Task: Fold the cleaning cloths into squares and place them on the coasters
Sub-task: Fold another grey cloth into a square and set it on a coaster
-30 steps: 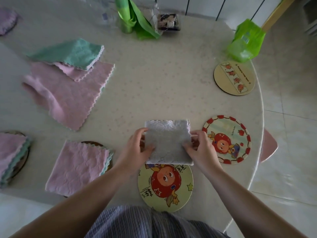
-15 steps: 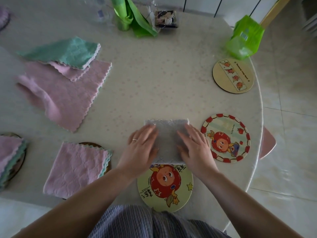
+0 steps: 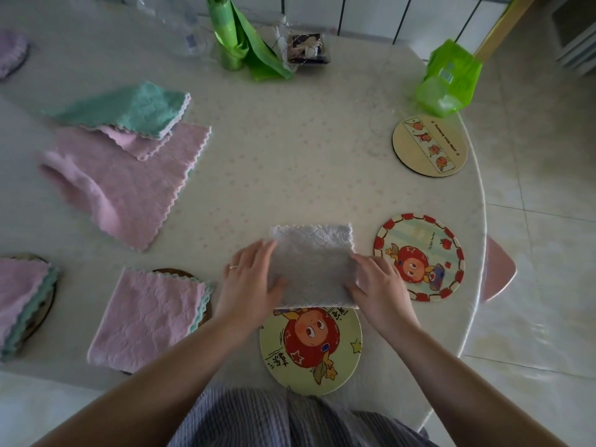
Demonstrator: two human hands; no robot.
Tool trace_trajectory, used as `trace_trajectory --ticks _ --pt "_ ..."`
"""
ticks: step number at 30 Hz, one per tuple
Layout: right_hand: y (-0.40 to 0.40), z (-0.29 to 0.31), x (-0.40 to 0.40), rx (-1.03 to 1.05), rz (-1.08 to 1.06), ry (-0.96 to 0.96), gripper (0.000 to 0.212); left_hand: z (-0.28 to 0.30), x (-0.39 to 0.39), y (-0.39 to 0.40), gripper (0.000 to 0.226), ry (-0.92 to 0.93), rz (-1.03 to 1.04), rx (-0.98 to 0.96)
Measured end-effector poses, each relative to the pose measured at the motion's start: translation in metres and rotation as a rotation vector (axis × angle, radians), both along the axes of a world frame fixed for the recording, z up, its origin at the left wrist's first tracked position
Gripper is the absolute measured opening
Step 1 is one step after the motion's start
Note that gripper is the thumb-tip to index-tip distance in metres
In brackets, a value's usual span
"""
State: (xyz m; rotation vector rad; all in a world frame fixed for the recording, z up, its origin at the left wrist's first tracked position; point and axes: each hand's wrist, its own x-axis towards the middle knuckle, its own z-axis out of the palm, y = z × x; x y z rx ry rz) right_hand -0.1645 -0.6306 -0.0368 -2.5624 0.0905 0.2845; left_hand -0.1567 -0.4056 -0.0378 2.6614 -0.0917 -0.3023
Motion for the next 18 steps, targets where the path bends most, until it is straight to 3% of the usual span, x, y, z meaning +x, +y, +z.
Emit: trace_trajectory --ticks 2,8,13,18 --pt "0.004 -0.001 -0.004 0.063 -0.020 0.060 0.054 0.002 -0.008 0.006 0.062 0.018 0.114 -0.102" --pt "0.010 0.006 0.001 0.246 -0.107 0.157 0.037 0.006 -0.006 0.003 0.035 0.119 0.081 -0.216" --pt "0.008 0.022 -0.017 0.358 -0.118 0.177 0.032 0.006 -0.009 0.007 0.032 0.209 0.200 -0.436" --pt "0.008 0.021 -0.071 0.422 -0.120 0.199 0.026 0.011 -0.048 0.016 0.031 0.198 0.127 -0.527"
